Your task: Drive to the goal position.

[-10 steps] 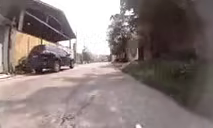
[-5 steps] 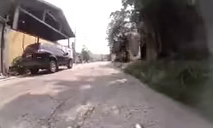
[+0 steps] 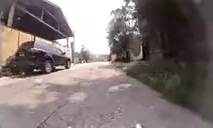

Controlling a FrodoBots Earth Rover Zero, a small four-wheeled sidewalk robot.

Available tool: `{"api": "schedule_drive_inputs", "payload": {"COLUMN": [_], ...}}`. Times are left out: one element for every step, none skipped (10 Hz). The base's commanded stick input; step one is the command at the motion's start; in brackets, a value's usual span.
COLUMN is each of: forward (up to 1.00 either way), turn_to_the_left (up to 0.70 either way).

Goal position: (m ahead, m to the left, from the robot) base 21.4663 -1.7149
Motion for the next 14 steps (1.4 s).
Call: {"api": "schedule_drive_inputs", "payload": {"forward": [1.00,1.00,1.00,1.00,1.00,1.00,1.00,1.00,1.00,1.00,1.00,1.00,1.00,1.00], "turn_to_the_left": [0.00,0.00,0.00,0.00,0.00,0.00,0.00,0.00,0.00,0.00,0.00,0.00,0.00,0.00]}}
